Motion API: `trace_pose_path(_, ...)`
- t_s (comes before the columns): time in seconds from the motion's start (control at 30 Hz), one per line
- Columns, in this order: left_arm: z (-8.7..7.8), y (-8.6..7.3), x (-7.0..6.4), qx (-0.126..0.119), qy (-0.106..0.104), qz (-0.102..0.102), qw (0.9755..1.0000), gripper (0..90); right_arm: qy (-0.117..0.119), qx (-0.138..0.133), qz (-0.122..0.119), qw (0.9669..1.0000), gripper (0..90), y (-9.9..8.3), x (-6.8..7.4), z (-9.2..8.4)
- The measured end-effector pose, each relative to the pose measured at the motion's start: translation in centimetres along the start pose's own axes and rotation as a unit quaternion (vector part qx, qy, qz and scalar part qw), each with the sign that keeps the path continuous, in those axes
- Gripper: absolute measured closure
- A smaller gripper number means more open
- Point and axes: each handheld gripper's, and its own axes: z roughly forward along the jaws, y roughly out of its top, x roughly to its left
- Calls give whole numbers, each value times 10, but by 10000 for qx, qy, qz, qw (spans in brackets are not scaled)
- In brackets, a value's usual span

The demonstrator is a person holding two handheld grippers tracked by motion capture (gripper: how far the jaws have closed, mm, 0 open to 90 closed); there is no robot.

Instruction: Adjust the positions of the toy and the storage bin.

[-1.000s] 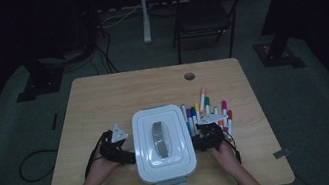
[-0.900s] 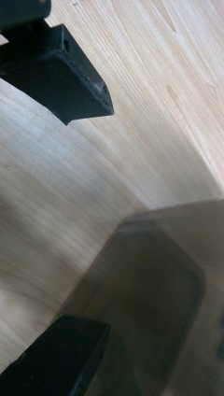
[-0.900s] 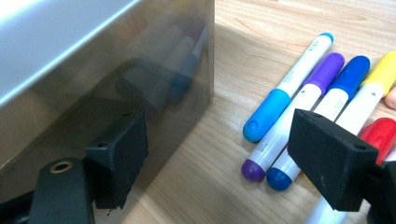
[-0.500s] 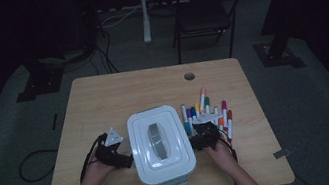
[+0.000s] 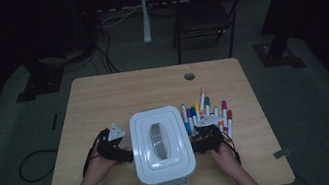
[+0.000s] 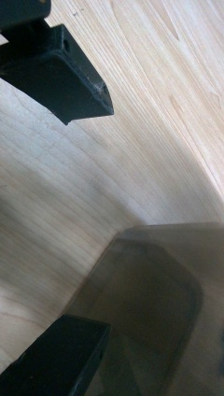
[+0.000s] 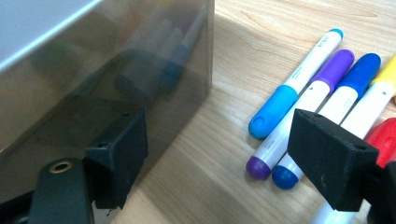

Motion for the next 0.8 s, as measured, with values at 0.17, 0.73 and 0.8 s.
trace_pose_path(0.17, 4, 0, 4, -41, -126, -131, 9998, 10, -27, 2, -40, 10000, 200, -2, 0, -3)
trace_pose_path(0.73, -21, -12, 18, 52, -106, -607, 9981, 9, -424, -359, 59, 9984, 131, -9, -25, -34)
trace_pose_path(0.8, -26, -11, 17, 7, -79, -592, 9982, 9, -468, -380, 77, 9981, 130, -11, -28, -38)
